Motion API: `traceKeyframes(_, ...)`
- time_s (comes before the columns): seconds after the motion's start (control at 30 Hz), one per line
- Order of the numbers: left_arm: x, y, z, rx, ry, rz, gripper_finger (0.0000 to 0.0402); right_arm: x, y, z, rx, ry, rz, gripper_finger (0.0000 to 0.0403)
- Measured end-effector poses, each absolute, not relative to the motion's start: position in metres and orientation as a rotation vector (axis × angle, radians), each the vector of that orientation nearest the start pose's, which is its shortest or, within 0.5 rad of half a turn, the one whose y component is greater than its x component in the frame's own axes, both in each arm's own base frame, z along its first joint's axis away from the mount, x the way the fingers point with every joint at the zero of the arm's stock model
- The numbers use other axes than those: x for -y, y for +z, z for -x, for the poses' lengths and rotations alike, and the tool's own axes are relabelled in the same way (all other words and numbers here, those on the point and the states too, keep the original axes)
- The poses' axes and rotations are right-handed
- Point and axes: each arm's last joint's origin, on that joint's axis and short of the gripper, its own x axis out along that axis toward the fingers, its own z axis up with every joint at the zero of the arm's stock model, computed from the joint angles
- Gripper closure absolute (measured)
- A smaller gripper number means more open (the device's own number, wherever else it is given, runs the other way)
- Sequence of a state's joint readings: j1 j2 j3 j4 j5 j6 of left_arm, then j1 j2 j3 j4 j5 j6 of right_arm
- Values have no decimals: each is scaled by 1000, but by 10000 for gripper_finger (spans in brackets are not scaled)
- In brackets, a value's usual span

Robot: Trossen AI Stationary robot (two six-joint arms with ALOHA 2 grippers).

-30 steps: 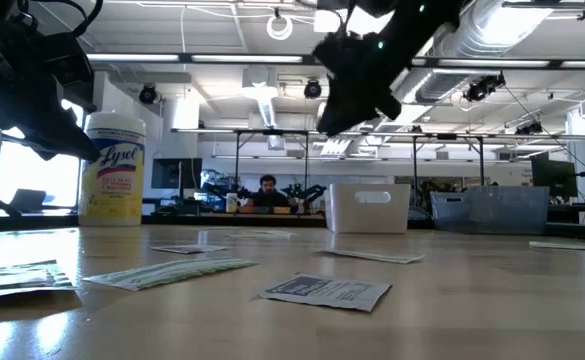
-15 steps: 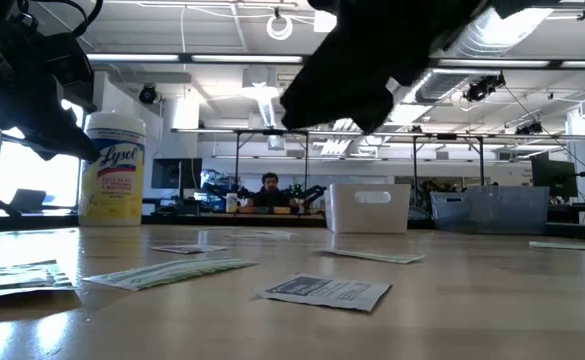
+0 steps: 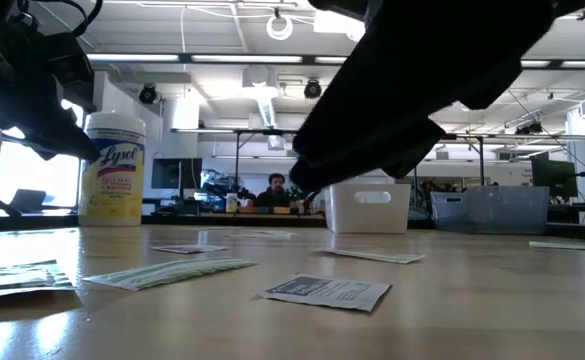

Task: Pick & Place First Aid Supplies
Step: Put the blue alcohol pad into the white bin

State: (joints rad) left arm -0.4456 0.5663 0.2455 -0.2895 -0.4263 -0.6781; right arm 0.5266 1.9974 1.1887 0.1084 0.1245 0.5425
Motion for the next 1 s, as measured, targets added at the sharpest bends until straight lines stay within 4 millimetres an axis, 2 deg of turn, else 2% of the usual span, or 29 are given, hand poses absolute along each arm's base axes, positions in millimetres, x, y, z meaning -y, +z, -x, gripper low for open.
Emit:
traceKeyframes(0.13,43,171,-119,-530,167,403,325,-207,145,-359,-823,112,-199,292)
traceKeyframes(0.37,43,171,-119,-530,167,403,325,-208,148,-359,-854,90,-197,290)
traceKeyframes(0.73,43,171,-119,-531,167,403,325,-201,130,-348,-889,83,-150,192)
traceKeyframes(1.0,43,171,-119,-530,167,403,325,-203,122,-349,-844,149,-59,196)
